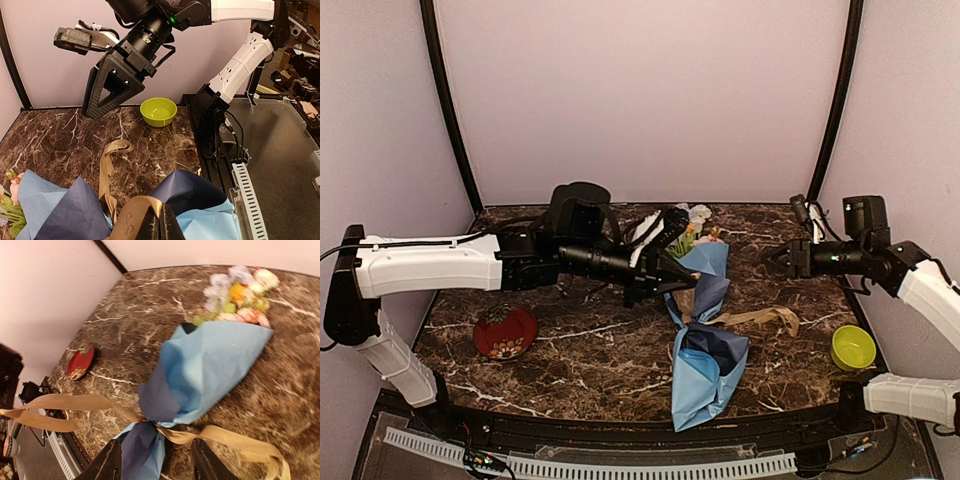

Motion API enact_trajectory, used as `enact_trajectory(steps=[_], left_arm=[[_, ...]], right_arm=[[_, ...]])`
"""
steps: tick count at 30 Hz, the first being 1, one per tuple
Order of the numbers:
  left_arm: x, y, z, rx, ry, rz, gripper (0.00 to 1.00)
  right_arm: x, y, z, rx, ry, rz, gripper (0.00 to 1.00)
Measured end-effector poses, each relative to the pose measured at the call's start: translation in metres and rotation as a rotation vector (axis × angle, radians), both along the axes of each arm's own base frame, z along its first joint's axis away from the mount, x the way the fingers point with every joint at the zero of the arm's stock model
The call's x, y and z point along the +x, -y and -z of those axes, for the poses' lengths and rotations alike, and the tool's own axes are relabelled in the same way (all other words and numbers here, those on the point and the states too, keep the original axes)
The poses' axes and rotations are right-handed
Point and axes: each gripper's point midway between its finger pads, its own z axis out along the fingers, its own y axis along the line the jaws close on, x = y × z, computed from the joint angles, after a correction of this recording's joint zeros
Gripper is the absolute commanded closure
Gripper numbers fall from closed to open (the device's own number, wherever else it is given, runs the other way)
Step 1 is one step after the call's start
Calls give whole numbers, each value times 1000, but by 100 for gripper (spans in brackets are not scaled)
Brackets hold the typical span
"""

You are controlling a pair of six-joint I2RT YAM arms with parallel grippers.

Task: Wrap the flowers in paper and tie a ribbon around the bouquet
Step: Place the right side of the half-tied ribbon at the center of the board, then pass from the left arm to the right

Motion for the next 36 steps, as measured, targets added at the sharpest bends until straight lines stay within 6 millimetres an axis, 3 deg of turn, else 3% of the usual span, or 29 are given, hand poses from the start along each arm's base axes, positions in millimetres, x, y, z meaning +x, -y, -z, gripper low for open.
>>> enact_trajectory(steps=[3, 8, 12, 15, 20, 24, 28, 32, 36], left_arm=[[2, 3, 8, 16, 4, 2, 100], [11, 3, 12, 29, 32, -39, 100], [22, 1, 10, 22, 49, -76, 100], [26, 0, 1, -10, 78, -83, 100], [32, -6, -9, -52, 124, -107, 100], [32, -9, -11, -67, 133, -112, 100], [34, -12, -13, -78, 139, -119, 100], [39, -18, -13, -87, 143, -148, 100], [52, -34, 3, -59, 114, -235, 100]], right_arm=[[-12, -31, -8, 71, 88, -115, 53], [-27, -82, -2, 90, 172, -303, 49], [-39, -123, 26, 35, 192, -464, 47], [-39, -140, 49, -5, 172, -543, 45], [-34, -160, 70, -52, 163, -608, 50], [-29, -167, 83, -74, 152, -617, 79], [-24, -169, 87, -80, 142, -601, 97], [-22, -171, 82, -64, 157, -596, 100], [-20, -168, 79, -73, 162, -572, 100]])
